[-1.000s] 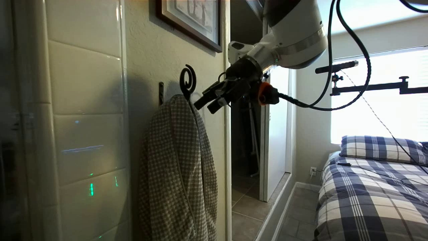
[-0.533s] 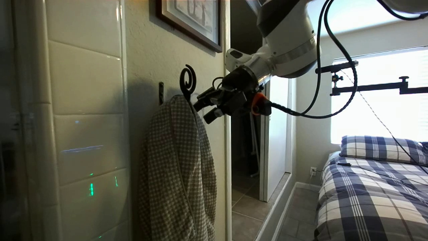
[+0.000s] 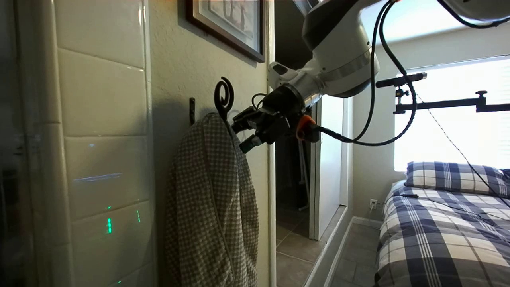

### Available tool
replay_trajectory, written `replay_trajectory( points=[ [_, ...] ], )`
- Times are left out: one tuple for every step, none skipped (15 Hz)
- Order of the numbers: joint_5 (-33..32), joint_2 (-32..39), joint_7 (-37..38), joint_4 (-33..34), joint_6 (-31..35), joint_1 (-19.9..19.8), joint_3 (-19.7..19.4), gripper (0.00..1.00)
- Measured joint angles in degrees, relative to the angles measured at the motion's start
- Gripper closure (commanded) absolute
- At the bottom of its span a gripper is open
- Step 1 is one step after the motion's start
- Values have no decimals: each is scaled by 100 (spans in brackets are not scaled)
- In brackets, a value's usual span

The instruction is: Remove the towel from the hook

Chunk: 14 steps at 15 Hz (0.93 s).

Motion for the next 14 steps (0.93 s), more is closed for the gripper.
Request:
replay_trajectory(
  points=[
    [53, 17, -50, 9, 54, 0, 17, 39],
    [121, 36, -104, 17, 117, 0, 35, 48],
    [183, 56, -160, 21, 211, 0, 58, 54],
    [253, 79, -183, 27, 311, 0, 80, 62],
    [325, 106, -195, 33, 450, 0, 104, 68],
    [381, 141, -197, 42, 628, 0, 133, 74],
    [407, 179, -197, 48, 825, 1, 164, 82],
    [427, 221, -197, 51, 1017, 2, 197, 88],
    [473, 262, -184, 54, 1185, 18, 217, 96],
    [524, 299, -180, 56, 1310, 38, 228, 99],
    [573, 332, -166, 59, 1400, 53, 238, 100],
    [598, 354, -119, 65, 1420, 63, 241, 99],
    [599, 360, -27, 70, 1421, 66, 241, 97],
    [598, 359, 89, 83, 1421, 66, 241, 98]
  ],
)
